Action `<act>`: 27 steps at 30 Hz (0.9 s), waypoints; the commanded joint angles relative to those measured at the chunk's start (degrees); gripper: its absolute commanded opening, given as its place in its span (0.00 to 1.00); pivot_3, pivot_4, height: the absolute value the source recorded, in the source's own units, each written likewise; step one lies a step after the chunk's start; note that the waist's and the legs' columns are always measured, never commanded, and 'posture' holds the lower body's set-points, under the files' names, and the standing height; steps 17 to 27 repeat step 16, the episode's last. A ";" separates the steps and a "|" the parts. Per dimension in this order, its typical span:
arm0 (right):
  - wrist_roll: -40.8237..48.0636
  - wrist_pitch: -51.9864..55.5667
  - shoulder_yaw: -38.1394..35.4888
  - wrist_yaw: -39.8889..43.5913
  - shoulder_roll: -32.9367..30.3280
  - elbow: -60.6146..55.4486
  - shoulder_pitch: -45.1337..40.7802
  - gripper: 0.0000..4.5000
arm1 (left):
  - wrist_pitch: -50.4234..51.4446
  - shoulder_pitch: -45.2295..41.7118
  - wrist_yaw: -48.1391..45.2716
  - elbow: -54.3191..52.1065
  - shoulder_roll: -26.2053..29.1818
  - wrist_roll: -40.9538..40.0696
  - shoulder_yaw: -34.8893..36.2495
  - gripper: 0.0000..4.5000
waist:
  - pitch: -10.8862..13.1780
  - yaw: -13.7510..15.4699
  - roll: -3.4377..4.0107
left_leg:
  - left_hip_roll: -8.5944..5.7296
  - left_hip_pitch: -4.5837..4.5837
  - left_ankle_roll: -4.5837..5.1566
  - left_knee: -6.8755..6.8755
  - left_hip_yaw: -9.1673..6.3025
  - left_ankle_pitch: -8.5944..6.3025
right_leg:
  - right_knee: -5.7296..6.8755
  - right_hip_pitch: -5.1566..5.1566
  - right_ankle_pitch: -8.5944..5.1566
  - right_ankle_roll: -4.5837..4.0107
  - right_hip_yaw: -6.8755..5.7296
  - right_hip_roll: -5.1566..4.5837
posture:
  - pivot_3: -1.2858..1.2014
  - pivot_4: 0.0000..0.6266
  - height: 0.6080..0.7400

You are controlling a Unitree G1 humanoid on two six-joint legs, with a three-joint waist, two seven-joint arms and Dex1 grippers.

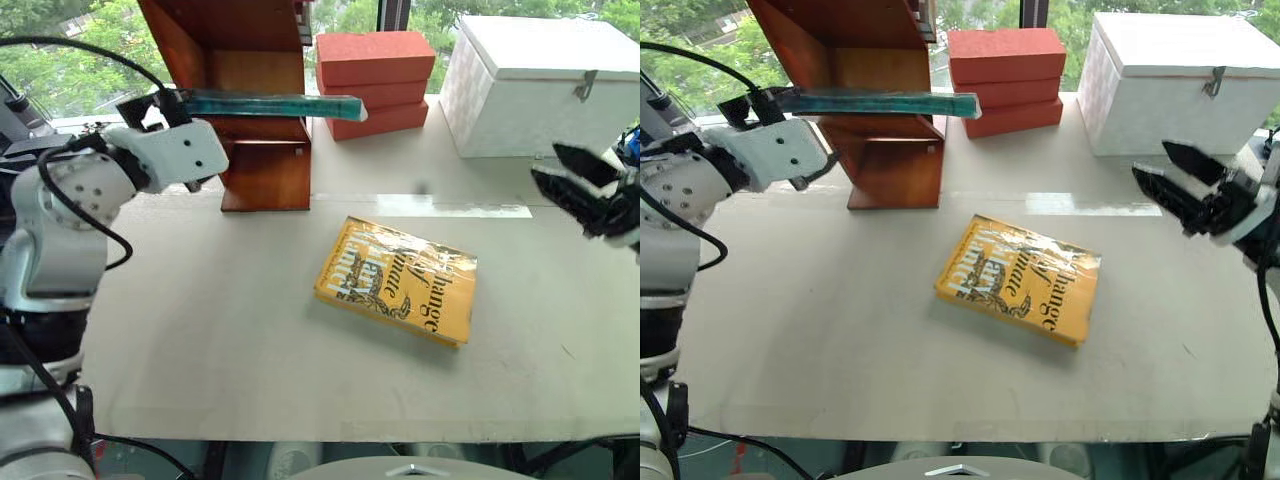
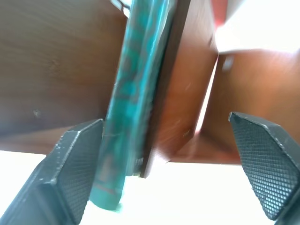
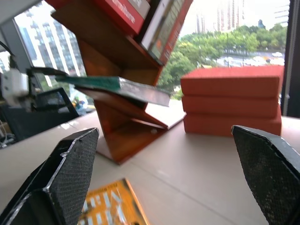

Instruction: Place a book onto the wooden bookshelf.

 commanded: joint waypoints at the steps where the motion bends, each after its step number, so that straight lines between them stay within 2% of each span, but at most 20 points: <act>1: -5.34 -4.85 -1.98 2.81 -1.09 -1.16 5.44 1.00 | 8.11 4.94 -1.50 -9.56 -6.47 -13.41 5.34 1.00 | 0.00 0.33 0.00 | -0.01 0.00 0.00 0.03 0.01 0.00 | 0.01 0.00 0.00 0.01 0.00 -0.01 | 0.52 0.24 1.00; 3: -11.42 -9.49 -0.43 4.53 -0.94 0.01 10.95 1.00 | 12.45 13.24 -6.23 -12.32 -9.80 -22.71 6.52 1.00 | -0.03 0.35 0.04 | -0.01 0.05 0.00 0.06 0.01 0.00 | 0.04 0.03 0.00 0.00 0.01 0.00 | 0.52 0.24 1.00; 7: -18.83 -17.14 1.21 6.54 0.48 2.29 17.71 1.00 | 17.15 24.17 -8.67 -14.85 -12.24 -30.67 7.30 1.00 | -0.03 -0.25 0.01 | 0.02 0.22 0.00 0.03 0.05 0.00 | 0.16 0.04 -0.02 -0.02 0.04 0.03 | 0.52 0.24 1.00; 10: -22.68 -21.75 1.77 7.29 2.17 4.35 22.81 1.00 | 15.98 31.25 -5.40 -13.90 -15.66 -28.50 4.09 1.00 | -0.08 -0.29 0.08 | 0.02 0.30 0.00 0.13 0.01 0.02 | 0.23 0.08 -0.27 -0.05 0.04 0.06 | 0.52 0.24 1.00; 15: -26.37 -26.78 2.80 8.10 3.92 6.37 27.16 1.00 | 10.54 37.75 -2.91 -10.83 -19.46 -26.98 1.61 1.00 | -0.18 -0.45 0.12 | 0.01 0.55 -0.01 0.34 0.06 0.02 | 0.26 0.33 -0.26 -0.05 0.08 0.01 | 0.52 0.24 1.00; 27: -26.44 -27.16 2.79 8.05 4.10 6.55 27.44 1.00 | 9.83 38.38 -2.59 -10.40 -19.90 -26.94 1.48 1.00 | -0.18 -0.45 0.12 | 0.01 0.57 -0.01 0.35 0.07 0.01 | 0.26 0.35 -0.26 -0.05 0.10 0.00 | 0.52 0.24 1.00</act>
